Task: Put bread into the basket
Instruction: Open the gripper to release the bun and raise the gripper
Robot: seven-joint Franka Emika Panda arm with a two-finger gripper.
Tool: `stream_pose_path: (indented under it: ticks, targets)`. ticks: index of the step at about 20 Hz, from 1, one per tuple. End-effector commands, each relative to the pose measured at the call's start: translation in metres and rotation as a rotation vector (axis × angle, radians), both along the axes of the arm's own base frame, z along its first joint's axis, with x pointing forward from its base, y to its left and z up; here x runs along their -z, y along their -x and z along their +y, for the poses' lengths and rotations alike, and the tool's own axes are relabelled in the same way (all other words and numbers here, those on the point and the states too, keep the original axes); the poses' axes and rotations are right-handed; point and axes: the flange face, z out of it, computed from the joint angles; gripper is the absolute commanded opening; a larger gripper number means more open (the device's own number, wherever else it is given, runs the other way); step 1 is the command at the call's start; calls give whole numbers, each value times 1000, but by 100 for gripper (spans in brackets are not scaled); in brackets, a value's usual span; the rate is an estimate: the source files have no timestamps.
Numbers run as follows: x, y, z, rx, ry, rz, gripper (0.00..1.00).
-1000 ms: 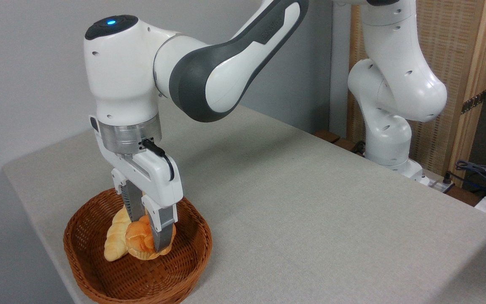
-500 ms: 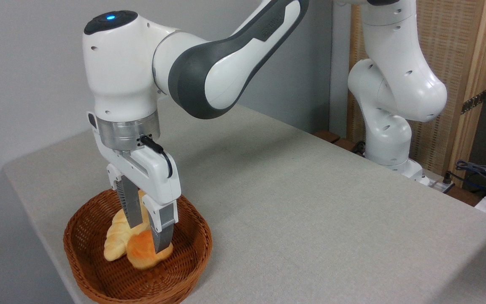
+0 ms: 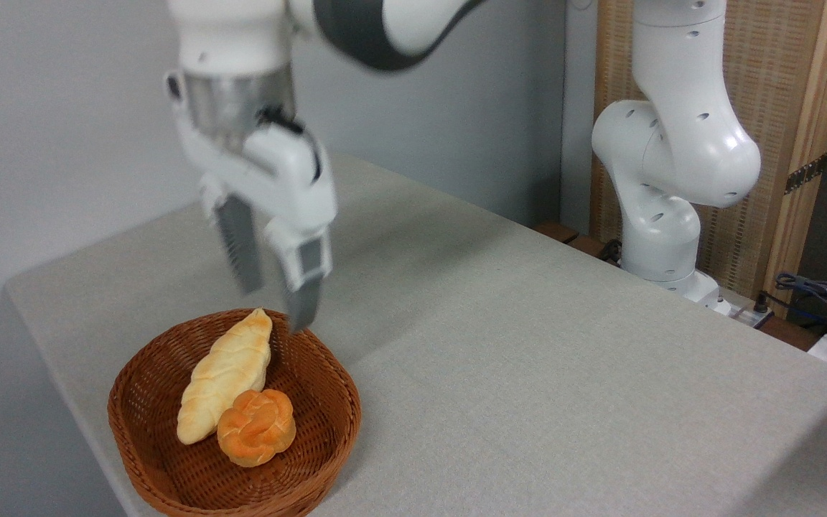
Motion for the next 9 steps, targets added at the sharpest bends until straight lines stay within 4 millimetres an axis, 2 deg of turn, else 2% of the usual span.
stream_pose_path:
  ticks: [1, 9]
  targets:
    - [-31, 21, -18, 29, 2, 84, 100]
    - [-44, 30, -15, 42, -67, 100, 100]
